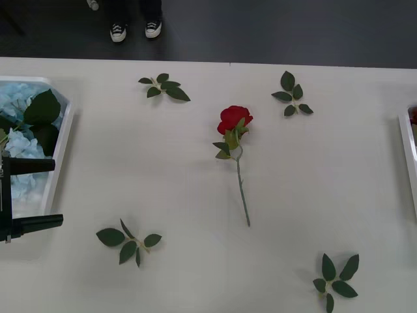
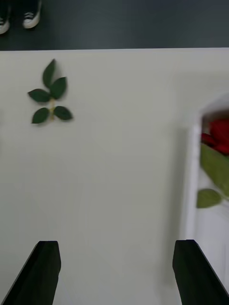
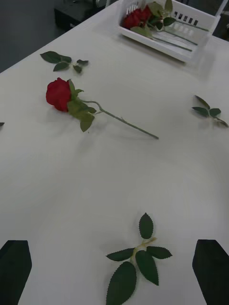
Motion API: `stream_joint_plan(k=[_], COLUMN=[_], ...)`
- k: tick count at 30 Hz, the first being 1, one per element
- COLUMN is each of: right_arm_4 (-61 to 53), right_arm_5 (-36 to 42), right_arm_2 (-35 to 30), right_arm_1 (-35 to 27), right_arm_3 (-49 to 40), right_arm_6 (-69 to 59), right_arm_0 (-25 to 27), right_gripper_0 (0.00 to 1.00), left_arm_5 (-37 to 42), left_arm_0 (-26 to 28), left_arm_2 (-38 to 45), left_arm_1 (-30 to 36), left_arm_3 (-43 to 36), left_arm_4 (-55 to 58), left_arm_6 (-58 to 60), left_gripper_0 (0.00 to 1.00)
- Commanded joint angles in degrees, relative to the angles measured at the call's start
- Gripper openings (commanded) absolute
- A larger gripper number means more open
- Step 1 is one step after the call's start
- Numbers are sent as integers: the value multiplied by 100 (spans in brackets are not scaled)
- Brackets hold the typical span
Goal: Put the red flowers into the right box and the blue flowers into the left box
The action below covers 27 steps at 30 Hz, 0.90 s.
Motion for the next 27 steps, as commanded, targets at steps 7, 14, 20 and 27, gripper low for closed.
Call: stream_joint_plan(k=[7, 14, 20, 27], right_arm_4=[690, 1701, 3300, 4021], right_arm_5=[-564, -599, -546, -537], right_arm_2=[3473, 4027, 4282, 5011], right_arm_1=[114, 1802, 2857, 3076], right_arm_3=[140, 913, 1326, 1608], right_arm_6=[95, 51, -670, -2014], right_arm_0=[-2495, -3392, -3612, -3823], right_gripper_0=[69, 69, 69, 69], left_arm_5=[-56, -56, -56, -56], left_arm_0=[-91, -91, -91, -91], left_arm_2=[53, 53, 53, 53], left_arm_1=[-1, -1, -1, -1], left_arm_3=[-149, -149, -149, -149], left_arm_4=[4, 4, 4, 4], left_arm_6=[-215, -215, -215, -215], left_gripper_0=[100, 100, 100, 100])
